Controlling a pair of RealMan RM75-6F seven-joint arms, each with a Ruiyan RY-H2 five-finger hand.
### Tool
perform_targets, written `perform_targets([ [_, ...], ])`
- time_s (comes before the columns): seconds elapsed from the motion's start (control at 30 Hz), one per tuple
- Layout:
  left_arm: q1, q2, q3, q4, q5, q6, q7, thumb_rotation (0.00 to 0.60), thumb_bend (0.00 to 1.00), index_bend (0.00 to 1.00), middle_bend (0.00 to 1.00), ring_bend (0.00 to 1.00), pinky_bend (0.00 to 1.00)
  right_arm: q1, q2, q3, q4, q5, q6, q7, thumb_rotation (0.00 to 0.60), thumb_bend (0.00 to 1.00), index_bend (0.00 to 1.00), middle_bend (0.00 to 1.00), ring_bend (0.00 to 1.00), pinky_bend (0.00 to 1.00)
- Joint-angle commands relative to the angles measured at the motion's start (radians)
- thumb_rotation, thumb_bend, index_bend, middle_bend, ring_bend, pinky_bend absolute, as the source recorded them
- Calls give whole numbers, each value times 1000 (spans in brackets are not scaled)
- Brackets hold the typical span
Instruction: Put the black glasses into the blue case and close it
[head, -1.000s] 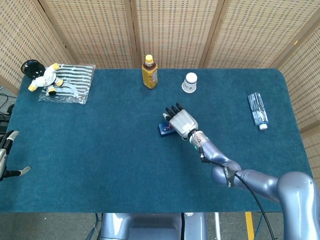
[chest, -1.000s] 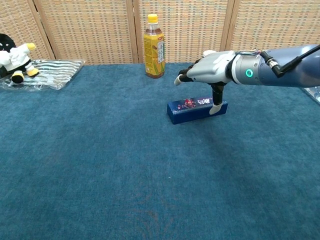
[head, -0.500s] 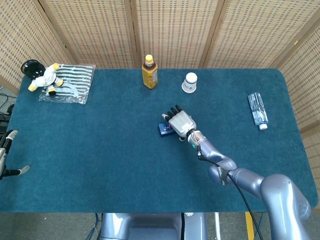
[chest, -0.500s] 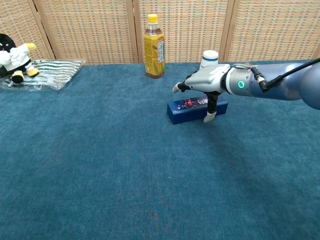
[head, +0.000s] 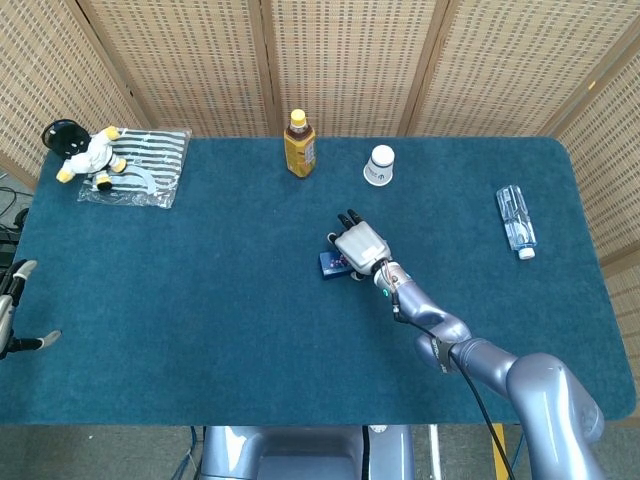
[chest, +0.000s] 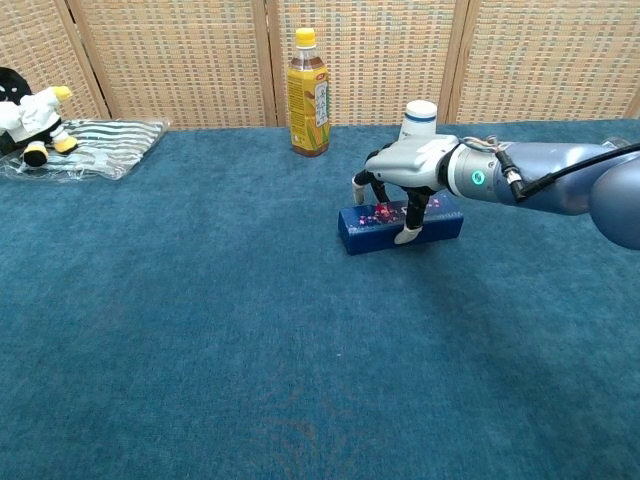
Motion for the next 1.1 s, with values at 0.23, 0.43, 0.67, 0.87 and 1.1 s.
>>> perform_targets([
  [0.23, 5, 3, 3, -8, 12, 11, 0, 600, 0, 0, 0, 0, 0, 3, 81, -9, -96, 32, -111, 24, 600, 144, 30, 18, 0, 33],
  [0.43, 12, 13, 8, -22, 40, 28, -15, 600, 0, 0, 0, 0, 0, -41, 198, 14, -286, 89, -32, 1, 600, 131, 0, 0, 0, 26],
  [0.67, 35, 30, 17, -37, 103, 85, -47, 600, 0, 0, 0, 0, 0, -251, 455, 8, -691, 71, 322, -27, 600, 131, 0, 0, 0, 26],
  [0.87, 61, 31, 27, -29, 164, 150, -77, 600, 0, 0, 0, 0, 0, -538, 621, -96, -838, -98, 711, 60, 600, 86, 0, 0, 0, 23],
  [1.1, 86, 41, 52, -30, 239, 200, -115, 600, 0, 0, 0, 0, 0, -757, 618, -167, -731, -149, 926, 226, 600, 0, 0, 0, 0, 14],
])
